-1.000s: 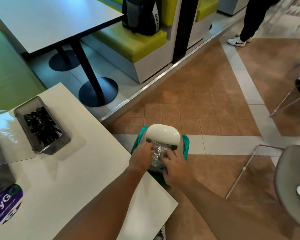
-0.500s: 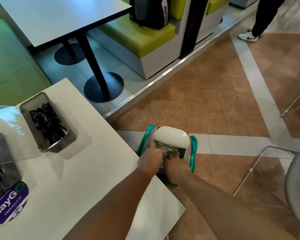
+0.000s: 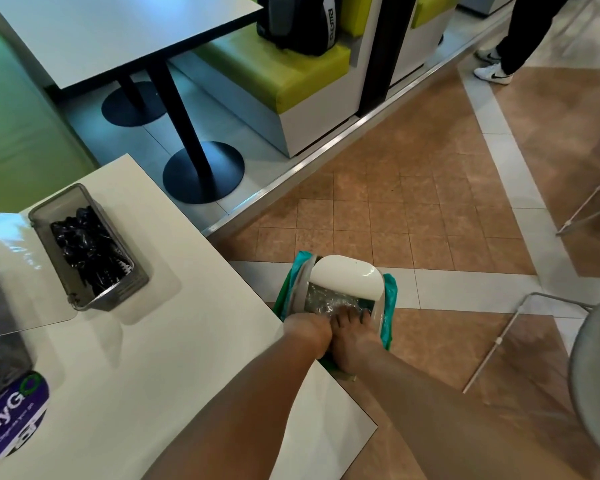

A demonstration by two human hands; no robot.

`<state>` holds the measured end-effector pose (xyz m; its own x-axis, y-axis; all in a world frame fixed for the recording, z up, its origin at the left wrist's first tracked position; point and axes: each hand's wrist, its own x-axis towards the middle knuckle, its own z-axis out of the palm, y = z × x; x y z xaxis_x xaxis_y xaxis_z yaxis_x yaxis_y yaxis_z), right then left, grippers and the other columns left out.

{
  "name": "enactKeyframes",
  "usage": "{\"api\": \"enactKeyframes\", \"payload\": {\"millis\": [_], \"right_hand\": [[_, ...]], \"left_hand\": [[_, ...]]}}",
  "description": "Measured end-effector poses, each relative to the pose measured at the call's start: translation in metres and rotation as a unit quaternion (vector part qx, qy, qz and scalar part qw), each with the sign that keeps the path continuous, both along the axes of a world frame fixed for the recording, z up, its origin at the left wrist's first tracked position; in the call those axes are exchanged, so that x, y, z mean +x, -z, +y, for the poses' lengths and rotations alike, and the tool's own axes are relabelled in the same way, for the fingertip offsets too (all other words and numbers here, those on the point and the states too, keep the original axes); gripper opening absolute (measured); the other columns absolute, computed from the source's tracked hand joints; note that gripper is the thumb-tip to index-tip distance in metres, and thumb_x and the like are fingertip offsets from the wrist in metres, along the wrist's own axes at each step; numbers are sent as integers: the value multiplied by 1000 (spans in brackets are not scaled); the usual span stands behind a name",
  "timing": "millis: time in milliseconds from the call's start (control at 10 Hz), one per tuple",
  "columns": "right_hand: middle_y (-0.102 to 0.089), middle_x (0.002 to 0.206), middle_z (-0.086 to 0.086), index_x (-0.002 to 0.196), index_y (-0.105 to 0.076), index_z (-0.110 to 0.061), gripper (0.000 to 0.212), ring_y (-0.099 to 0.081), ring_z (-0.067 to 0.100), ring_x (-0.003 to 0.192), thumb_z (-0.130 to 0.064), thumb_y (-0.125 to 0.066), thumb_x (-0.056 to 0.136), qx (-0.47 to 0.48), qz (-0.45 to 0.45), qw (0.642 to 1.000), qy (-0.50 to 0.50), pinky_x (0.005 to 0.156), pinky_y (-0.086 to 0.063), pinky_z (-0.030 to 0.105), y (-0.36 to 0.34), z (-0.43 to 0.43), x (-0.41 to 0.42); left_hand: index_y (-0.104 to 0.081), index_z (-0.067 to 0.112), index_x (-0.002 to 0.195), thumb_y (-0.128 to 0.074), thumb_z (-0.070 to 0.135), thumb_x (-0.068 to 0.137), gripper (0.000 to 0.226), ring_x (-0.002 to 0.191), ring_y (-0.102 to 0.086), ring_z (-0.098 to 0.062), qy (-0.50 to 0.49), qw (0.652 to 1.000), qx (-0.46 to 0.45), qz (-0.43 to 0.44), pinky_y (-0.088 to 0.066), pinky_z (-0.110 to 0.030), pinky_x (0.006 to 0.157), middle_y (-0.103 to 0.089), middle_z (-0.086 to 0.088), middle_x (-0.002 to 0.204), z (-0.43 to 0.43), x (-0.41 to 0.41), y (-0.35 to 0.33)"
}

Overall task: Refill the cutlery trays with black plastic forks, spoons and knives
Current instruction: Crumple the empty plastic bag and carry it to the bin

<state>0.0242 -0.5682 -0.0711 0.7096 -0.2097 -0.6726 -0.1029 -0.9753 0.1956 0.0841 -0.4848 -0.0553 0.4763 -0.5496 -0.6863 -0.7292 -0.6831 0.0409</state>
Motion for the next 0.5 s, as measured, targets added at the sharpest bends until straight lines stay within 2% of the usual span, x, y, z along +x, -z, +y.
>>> {"api": "enactKeyframes", "payload": {"millis": [100,300,400,500], "right_hand": [[-19,164,17,160,-14,-12,82,-18,37,151,-45,-56,97,30,-9,999,-5,123,-13,55,-2,-7,-1],[-38,152,13,152,-32,-17,75,-36,33,141,-48,-62,91,104,-87,991,7,121,-23,49,-13,-14,-7],[-42,149,10,150,-36,-18,70,-39,30,139,-44,-62,91,112,-119,986,19,121,-25,48,-25,-10,-13],[-50,141,6,142,-48,-18,55,-48,26,131,-35,-63,92,125,-152,980,39,116,-32,42,-36,-4,-21]], "left_hand": [[-57,8,130,-59,11,98,32,119,-62,-32,9,1000,7,-3,-52,-45,100,-64,-13,130,0,0,1],[-62,8,123,-58,14,99,25,114,-65,-30,-1,999,-39,-15,-53,-43,93,-66,-12,126,0,0,-11],[-61,9,122,-57,16,100,24,114,-65,-30,14,997,-68,-21,-54,-43,94,-66,-11,125,7,3,-22],[-59,7,124,-57,14,100,26,115,-64,-31,4,993,-119,-23,-55,-44,96,-65,-12,125,17,6,-37]]}}
